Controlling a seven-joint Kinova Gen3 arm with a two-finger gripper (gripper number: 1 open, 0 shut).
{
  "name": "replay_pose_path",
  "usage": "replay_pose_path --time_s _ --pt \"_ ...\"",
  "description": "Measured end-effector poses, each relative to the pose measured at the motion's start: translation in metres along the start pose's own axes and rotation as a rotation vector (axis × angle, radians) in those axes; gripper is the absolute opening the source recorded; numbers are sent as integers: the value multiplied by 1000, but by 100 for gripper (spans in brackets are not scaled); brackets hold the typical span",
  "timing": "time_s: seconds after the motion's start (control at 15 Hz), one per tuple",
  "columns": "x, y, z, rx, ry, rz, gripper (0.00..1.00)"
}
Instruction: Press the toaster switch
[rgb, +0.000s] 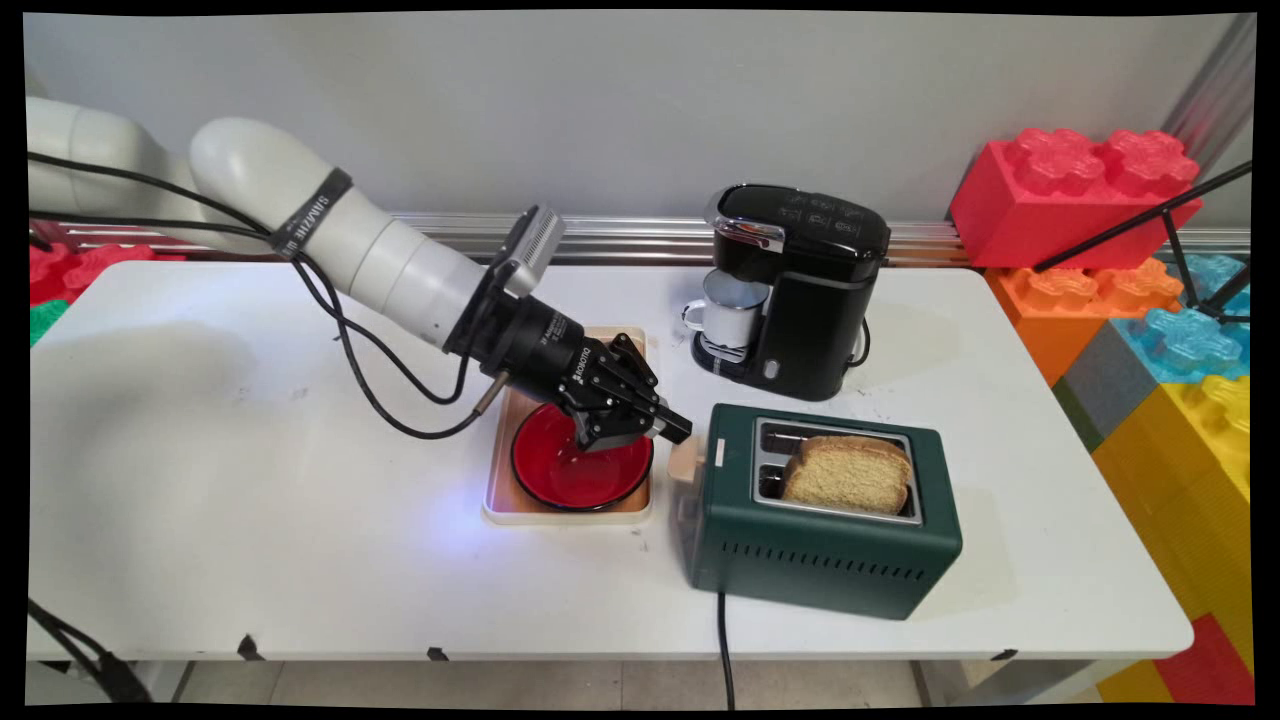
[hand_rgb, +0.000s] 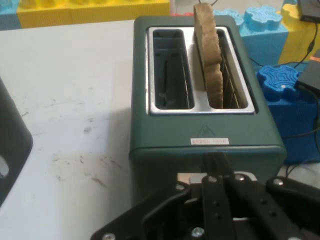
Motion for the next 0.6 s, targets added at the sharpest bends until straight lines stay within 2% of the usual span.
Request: replay_pose_path --time_s 0.6 --pt "-13 -5 17 -1 -8 -5 0"
